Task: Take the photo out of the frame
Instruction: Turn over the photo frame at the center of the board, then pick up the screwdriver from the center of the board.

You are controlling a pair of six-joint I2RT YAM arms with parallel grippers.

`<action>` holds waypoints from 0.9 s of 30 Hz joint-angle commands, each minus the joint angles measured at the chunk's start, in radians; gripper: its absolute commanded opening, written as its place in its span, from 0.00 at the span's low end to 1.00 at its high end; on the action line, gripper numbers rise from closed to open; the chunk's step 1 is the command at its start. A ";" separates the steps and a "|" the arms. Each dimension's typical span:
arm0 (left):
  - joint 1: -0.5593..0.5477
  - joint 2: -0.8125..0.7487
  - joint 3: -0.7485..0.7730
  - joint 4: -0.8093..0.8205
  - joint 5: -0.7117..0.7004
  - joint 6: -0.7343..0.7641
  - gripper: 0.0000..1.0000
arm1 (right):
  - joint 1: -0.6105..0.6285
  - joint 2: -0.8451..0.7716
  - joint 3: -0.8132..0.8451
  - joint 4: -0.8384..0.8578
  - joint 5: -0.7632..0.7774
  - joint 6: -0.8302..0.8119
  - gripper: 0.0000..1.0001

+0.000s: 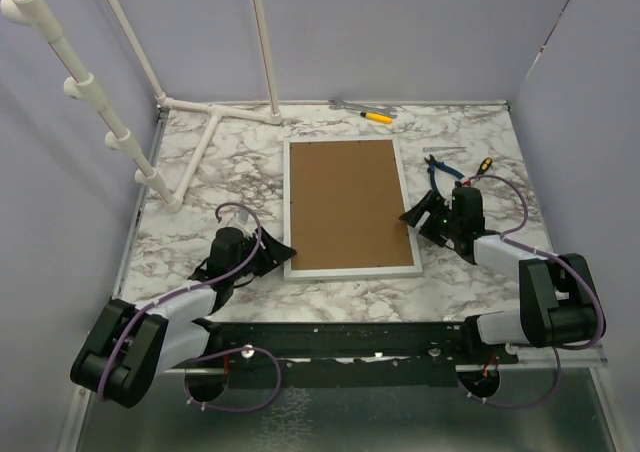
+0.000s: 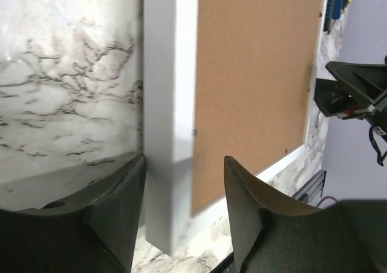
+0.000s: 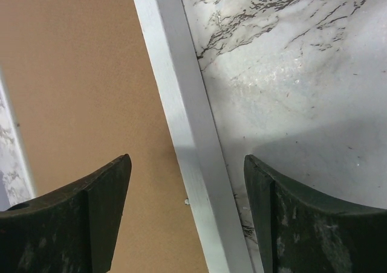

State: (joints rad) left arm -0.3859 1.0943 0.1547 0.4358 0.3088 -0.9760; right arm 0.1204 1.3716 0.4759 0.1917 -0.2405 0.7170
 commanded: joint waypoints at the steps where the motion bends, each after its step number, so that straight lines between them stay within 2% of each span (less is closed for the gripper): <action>1: 0.008 0.005 0.033 -0.031 -0.015 0.054 0.57 | -0.003 0.018 0.000 0.007 -0.029 -0.014 0.79; 9: 0.009 0.029 0.071 -0.092 -0.053 0.090 0.62 | -0.004 0.030 0.014 -0.002 -0.043 -0.028 0.79; 17: 0.009 -0.015 0.220 -0.341 -0.228 0.247 0.61 | -0.004 0.061 0.088 -0.078 -0.026 -0.090 0.82; 27: -0.007 0.086 0.318 -0.330 -0.322 0.273 0.57 | -0.003 0.090 0.141 -0.088 -0.038 -0.126 0.72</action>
State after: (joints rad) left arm -0.3817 1.1252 0.4366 0.1234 0.0612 -0.7399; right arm 0.1204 1.4345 0.5907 0.1219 -0.2707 0.6212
